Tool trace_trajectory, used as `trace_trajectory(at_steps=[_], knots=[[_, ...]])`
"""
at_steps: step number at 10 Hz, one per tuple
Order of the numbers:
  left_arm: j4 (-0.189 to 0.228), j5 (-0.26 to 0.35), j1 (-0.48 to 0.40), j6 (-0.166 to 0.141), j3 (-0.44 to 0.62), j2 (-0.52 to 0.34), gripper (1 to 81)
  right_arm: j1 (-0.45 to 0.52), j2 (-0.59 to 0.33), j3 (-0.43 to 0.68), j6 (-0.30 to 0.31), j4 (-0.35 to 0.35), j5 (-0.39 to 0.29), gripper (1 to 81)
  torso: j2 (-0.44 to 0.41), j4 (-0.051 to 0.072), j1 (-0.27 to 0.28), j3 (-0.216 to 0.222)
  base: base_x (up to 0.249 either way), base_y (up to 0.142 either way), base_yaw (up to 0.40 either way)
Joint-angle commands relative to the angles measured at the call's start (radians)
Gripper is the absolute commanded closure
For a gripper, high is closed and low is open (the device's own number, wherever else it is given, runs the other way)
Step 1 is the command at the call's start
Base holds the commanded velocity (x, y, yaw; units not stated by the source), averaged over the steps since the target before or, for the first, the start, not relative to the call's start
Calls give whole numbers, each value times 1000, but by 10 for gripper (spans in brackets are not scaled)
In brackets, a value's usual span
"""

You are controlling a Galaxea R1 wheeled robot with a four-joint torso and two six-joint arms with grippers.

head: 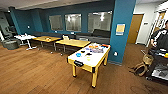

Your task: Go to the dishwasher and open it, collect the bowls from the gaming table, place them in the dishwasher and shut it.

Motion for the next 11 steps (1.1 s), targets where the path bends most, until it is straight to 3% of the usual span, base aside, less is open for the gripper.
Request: trace_trajectory(at_steps=[1,7,11], knots=[[-6,53,-43,-2,-1,-3,10,49,-7,3,-3,-14,-44,10,0,0,1,0,0,0,-250],[-8,53,-43,-2,1,-5,10,49,-7,3,-3,-17,-44,10,0,0,1,0,0,0,-263],[-8,53,-44,-4,4,-6,10,50,-5,0,-3,-17,-44,10,0,0,1,0,0,0,-99]])
